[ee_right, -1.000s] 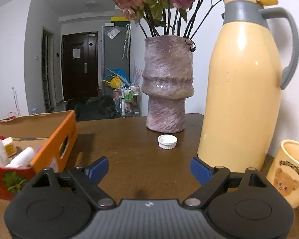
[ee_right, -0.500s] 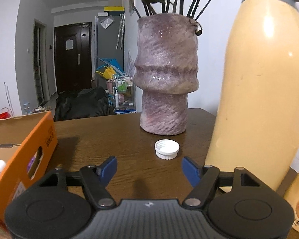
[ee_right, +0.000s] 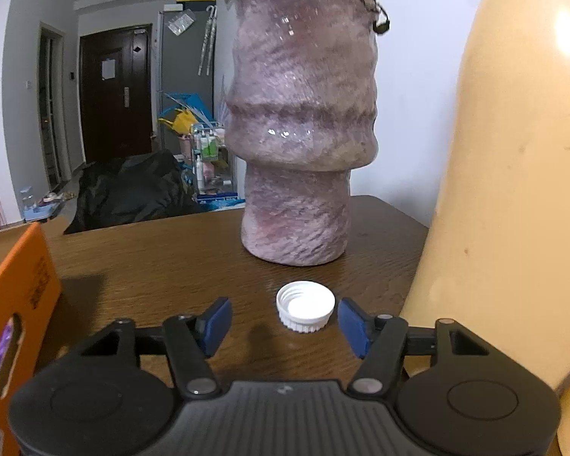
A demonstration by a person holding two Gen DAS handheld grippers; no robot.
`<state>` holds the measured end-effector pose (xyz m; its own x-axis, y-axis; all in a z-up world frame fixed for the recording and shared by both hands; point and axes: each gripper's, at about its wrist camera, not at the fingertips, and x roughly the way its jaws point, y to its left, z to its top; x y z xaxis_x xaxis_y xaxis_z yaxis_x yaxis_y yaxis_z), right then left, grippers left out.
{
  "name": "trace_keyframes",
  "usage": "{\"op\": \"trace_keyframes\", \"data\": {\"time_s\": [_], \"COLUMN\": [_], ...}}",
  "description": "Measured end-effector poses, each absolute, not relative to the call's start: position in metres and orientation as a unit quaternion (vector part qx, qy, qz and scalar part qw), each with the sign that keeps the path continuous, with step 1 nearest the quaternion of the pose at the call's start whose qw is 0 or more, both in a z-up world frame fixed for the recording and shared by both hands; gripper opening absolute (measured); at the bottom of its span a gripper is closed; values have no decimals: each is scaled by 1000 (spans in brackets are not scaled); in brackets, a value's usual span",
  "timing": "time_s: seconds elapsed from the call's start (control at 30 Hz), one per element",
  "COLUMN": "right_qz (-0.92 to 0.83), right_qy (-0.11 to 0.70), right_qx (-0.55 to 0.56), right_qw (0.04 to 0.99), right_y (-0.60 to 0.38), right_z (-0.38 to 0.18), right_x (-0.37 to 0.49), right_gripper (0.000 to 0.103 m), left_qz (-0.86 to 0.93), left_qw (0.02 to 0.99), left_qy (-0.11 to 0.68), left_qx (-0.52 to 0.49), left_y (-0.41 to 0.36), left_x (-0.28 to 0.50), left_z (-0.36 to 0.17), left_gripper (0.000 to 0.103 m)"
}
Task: Organize rigid objects
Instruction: 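Grasp the white cap by the vase with the right tool while the left tool hovers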
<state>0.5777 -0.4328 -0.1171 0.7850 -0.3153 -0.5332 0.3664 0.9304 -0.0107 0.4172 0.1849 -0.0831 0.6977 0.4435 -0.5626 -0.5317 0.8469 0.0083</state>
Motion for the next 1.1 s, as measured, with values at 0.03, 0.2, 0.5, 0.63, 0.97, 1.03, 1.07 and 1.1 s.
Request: {"op": "trace_keyframes", "data": {"time_s": [0.03, 0.2, 0.5, 0.63, 0.97, 1.03, 1.07, 1.1], "right_qz": [-182, -193, -201, -200, -206, -203, -201, -199], "right_qy": [277, 293, 317, 316, 277, 262, 256, 251], "right_qx": [48, 51, 65, 63, 52, 51, 51, 50], "right_qw": [942, 935, 925, 925, 937, 942, 944, 946], "right_y": [-435, -443, -450, -449, -440, -435, -433, -431], "right_z": [-118, -121, -126, -126, -115, -110, -108, -106], "right_x": [582, 600, 615, 616, 599, 591, 587, 583], "right_gripper": [56, 51, 40, 39, 39, 39, 39, 39], "left_qz": [266, 269, 272, 271, 269, 269, 269, 270], "left_qw": [918, 918, 918, 918, 917, 915, 914, 913], "left_qy": [283, 280, 279, 279, 285, 290, 292, 294], "left_qx": [-78, -79, -78, -78, -79, -79, -79, -81], "left_y": [185, 186, 187, 187, 188, 189, 189, 190], "left_x": [417, 418, 419, 419, 419, 419, 420, 420], "left_z": [-83, -83, -83, -83, -84, -85, -86, -86], "left_gripper": [103, 103, 103, 103, 103, 103, 103, 103]}}
